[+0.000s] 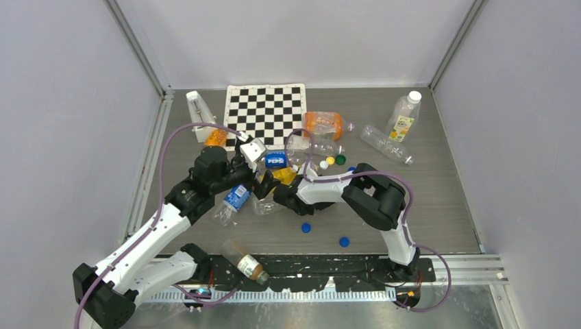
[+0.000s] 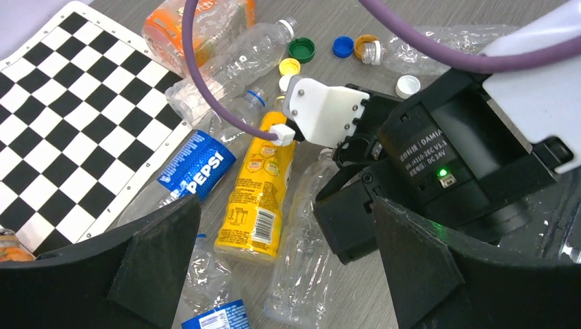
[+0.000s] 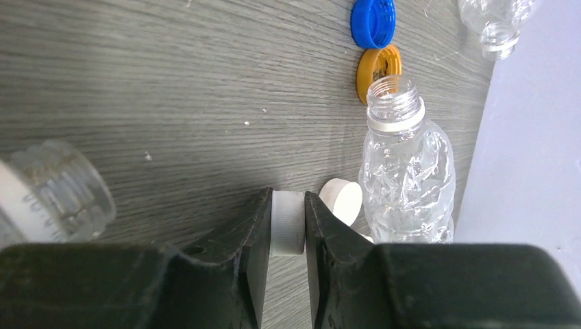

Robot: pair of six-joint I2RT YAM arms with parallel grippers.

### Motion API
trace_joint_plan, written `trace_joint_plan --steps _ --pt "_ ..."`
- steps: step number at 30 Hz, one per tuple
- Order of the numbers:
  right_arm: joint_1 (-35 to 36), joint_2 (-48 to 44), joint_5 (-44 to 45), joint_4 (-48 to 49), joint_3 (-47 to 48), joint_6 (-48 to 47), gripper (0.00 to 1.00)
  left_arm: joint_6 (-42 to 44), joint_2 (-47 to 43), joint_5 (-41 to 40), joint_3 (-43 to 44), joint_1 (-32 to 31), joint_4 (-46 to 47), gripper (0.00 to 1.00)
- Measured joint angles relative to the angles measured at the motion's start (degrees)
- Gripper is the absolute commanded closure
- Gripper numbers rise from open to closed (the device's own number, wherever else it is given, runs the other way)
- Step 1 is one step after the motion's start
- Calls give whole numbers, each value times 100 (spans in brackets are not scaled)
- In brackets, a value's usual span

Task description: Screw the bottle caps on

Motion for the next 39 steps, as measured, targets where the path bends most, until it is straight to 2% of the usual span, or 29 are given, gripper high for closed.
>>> trace_joint_plan --steps 7,16,23,29,34,39 --pt "151 33 68 -92 24 -203 49 2 0 -7 0 0 -24 1" --pt "181 -92 0 -155 28 -365 39 2 0 -7 0 0 -26 0" --pt "299 -584 -750 81 39 -402 23 2 0 -7 0 0 -24 0" --pt "317 -1047 -1429 44 35 -424 18 -50 -111 13 7 0 192 1" --pt "52 -1722 -1753 -205 -179 -461 14 -79 -181 -9 33 2 267 0" --pt "-774 -2647 -1849 -376 -273 -678 12 -79 -66 -7 26 2 26 0"
